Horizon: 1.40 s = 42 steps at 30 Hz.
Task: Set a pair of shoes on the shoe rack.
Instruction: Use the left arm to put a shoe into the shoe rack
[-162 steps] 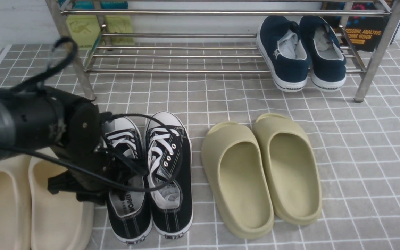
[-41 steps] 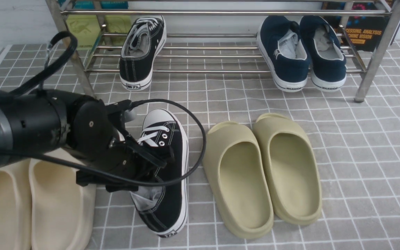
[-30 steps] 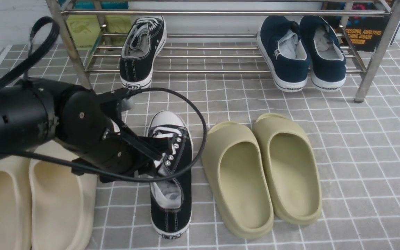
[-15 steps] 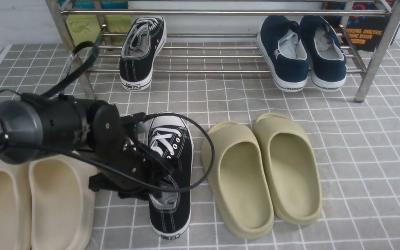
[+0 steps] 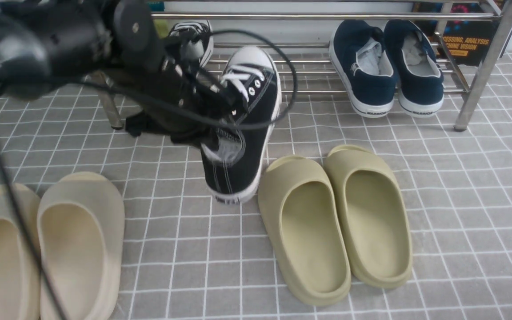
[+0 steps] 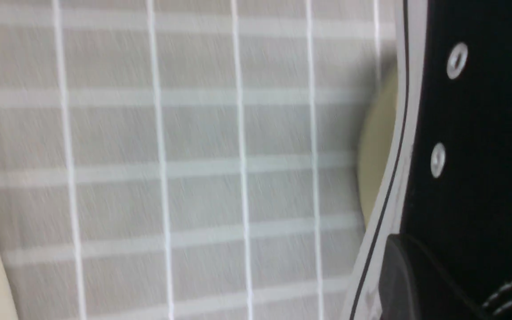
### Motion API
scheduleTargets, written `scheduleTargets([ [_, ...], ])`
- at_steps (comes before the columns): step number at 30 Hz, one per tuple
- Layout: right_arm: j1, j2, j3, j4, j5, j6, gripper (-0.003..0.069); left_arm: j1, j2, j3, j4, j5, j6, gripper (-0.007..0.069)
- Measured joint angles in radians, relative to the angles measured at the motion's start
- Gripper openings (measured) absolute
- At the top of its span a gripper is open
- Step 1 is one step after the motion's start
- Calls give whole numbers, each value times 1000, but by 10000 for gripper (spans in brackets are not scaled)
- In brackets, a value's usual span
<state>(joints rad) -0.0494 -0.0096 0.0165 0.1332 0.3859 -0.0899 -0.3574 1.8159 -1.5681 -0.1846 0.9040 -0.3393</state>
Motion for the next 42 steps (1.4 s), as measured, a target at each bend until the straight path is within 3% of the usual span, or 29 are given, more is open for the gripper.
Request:
scheduleTargets([
  [6, 0, 0, 0, 0, 0, 0, 239, 34, 232, -323, 30, 126, 0, -13],
  [15, 0, 0, 0, 0, 0, 0, 239, 34, 454, -724, 112, 145, 1, -13],
  [21, 0, 0, 0, 0, 0, 0, 239, 34, 565, -842, 153, 123, 2, -13],
  [32, 0, 0, 0, 0, 0, 0, 239, 34, 601, -856, 204, 3, 0, -12],
  [36, 0, 0, 0, 0, 0, 0, 239, 34, 602, -856, 204, -11, 0, 22],
  [42, 0, 0, 0, 0, 0, 0, 239, 34, 596, -867, 203, -49, -1, 203],
])
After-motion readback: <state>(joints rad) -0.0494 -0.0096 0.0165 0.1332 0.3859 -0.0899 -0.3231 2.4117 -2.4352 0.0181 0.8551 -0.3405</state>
